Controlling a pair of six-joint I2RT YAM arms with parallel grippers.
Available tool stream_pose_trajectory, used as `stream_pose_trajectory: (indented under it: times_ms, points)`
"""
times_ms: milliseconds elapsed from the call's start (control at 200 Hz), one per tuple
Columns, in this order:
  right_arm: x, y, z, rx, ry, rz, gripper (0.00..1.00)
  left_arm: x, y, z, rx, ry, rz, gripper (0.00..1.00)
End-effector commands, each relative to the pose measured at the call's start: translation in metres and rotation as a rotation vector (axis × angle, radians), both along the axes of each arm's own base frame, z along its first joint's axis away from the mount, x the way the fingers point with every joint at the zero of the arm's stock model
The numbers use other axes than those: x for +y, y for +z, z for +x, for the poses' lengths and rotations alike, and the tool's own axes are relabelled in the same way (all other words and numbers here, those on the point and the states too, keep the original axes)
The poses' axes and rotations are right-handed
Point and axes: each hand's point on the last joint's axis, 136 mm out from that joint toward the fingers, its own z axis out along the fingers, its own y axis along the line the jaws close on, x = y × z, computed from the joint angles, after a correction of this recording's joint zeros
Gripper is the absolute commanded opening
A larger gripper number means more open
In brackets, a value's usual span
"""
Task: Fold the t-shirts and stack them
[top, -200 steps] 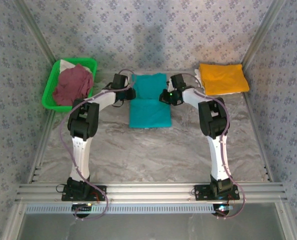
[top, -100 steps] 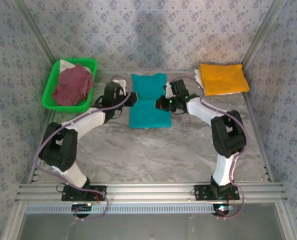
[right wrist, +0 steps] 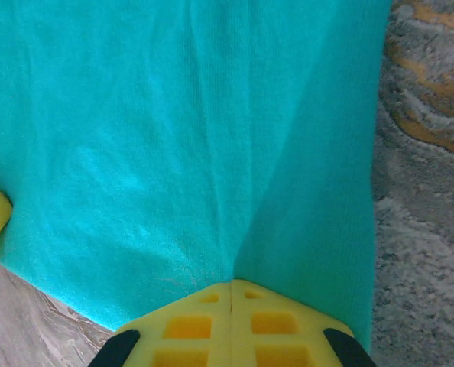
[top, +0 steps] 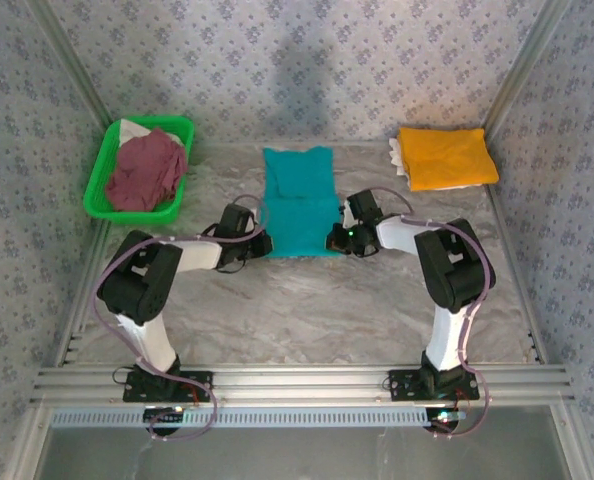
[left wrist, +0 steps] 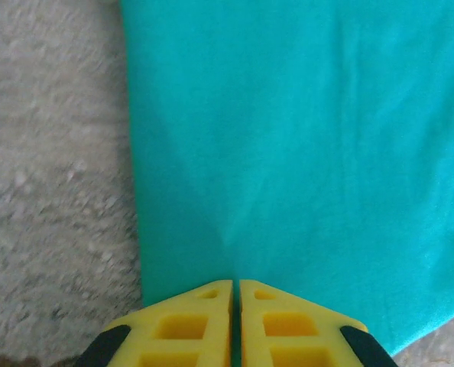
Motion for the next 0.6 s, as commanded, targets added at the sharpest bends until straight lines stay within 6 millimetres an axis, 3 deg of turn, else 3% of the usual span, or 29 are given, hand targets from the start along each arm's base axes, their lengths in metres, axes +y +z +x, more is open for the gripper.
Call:
stream_pose_trajectory:
  times_ms: [0, 205, 305, 400, 490, 600]
  points:
    - [-0.012, -0.019, -0.014, 0.032, -0.005, -0.054, 0.00, 0.014, -0.013, -0.012, 0.035, 0.036, 0.042, 0.11]
    - [-0.004, -0.031, -0.055, 0.089, 0.025, -0.061, 0.00, 0.029, -0.019, -0.039, 0.070, 0.066, 0.073, 0.09]
    - [0.000, -0.026, -0.072, 0.098, 0.019, -0.057, 0.00, 0.038, -0.011, -0.053, 0.068, 0.095, 0.059, 0.11]
    - [0.001, -0.010, -0.076, 0.088, -0.025, -0.029, 0.00, 0.045, 0.008, -0.061, 0.049, 0.117, 0.050, 0.12]
    - [0.007, 0.016, -0.074, 0.053, -0.039, 0.012, 0.11, 0.054, 0.028, -0.068, 0.037, 0.142, 0.059, 0.15]
    - [0.009, 0.048, -0.069, -0.014, -0.035, 0.030, 0.15, 0.062, 0.045, -0.077, 0.030, 0.164, 0.045, 0.28]
